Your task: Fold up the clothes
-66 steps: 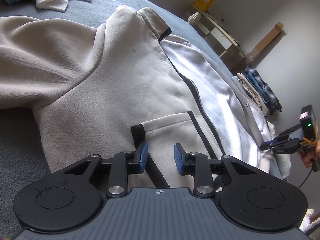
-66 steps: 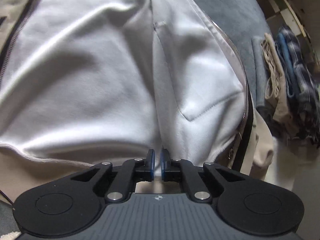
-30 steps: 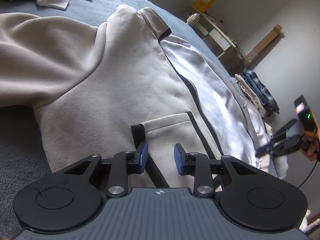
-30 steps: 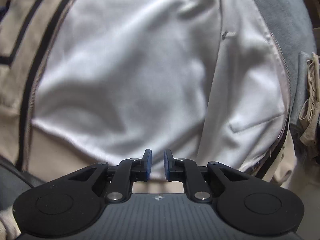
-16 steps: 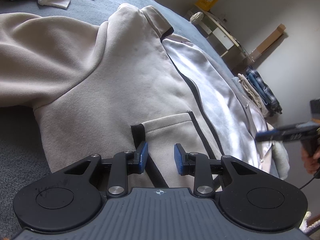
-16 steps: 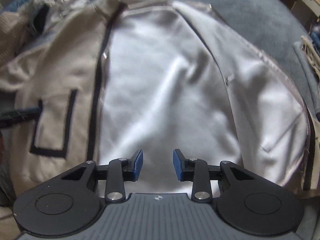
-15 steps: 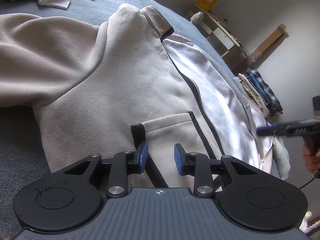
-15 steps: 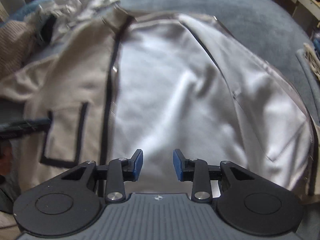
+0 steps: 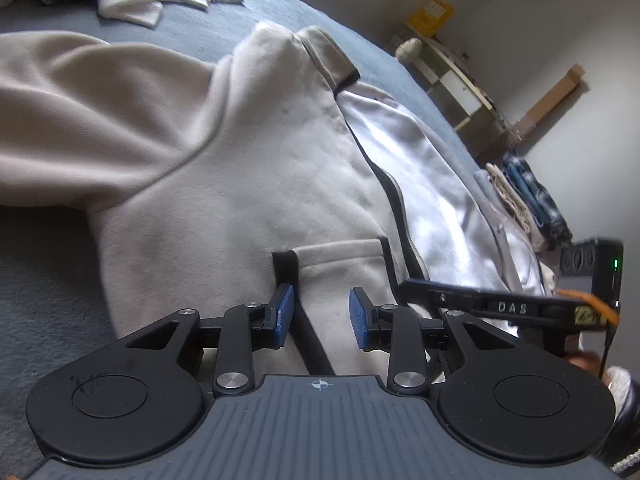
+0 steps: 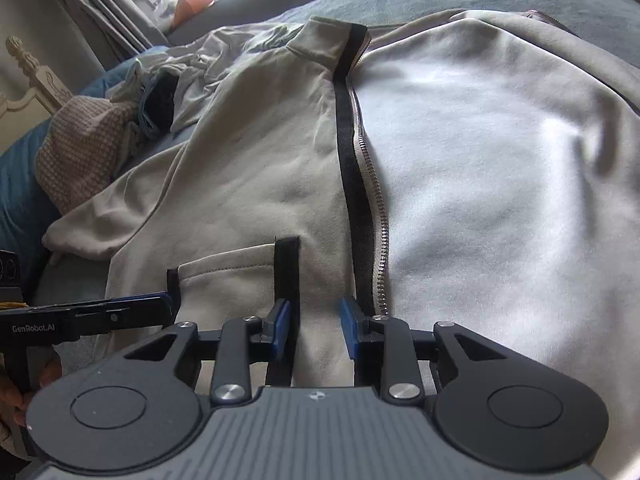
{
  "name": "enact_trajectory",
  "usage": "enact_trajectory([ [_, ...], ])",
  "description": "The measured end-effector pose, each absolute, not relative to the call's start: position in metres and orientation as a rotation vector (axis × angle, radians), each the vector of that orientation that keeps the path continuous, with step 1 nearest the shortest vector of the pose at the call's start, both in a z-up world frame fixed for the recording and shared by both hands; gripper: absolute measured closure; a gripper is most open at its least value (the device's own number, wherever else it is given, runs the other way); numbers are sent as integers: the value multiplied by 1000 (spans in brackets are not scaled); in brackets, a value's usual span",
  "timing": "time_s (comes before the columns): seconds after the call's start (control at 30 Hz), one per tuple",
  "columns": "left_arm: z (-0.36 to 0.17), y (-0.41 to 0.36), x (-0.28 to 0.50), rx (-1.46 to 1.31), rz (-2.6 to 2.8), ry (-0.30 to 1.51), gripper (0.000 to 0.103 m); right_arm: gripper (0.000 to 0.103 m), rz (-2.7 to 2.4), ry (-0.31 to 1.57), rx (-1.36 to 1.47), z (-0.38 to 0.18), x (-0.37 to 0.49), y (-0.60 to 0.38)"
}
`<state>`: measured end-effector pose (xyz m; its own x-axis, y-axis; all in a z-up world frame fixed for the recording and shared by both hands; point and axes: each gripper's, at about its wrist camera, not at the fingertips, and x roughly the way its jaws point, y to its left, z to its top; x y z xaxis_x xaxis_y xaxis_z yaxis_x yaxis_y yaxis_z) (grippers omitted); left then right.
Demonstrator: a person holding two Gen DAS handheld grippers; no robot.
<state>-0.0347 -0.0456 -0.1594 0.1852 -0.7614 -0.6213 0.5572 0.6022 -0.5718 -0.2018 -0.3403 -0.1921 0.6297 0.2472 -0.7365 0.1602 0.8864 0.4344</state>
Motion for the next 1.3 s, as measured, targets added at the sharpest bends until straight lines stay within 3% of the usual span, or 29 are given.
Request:
enact_trajectory([
  [0.3, -114, 66, 3, -399, -568, 807, 59, 74, 85, 794, 677, -211, -215, -362],
  [0.37, -112, 103, 21, -467, -402, 783, 53, 74, 88, 793, 672, -211, -214, -362],
  [0.6, -110, 202, 80, -644, -25, 744, 49, 74, 82, 792, 666, -211, -214, -360],
  [1.1, -138, 253, 142, -910, 132, 818, 47, 73, 61, 796, 667, -210, -214, -358],
  [1.2, -138, 251, 145, -885, 146, 812, 58, 73, 61, 795, 672, -211, -214, -358],
  [1.27, -136, 247, 148, -845, 163, 813, 76, 73, 60, 794, 673, -211, -215, -358],
  [1.3, -136, 248, 150, -833, 172, 817, 80, 73, 61, 793, 673, -211, -215, -359],
])
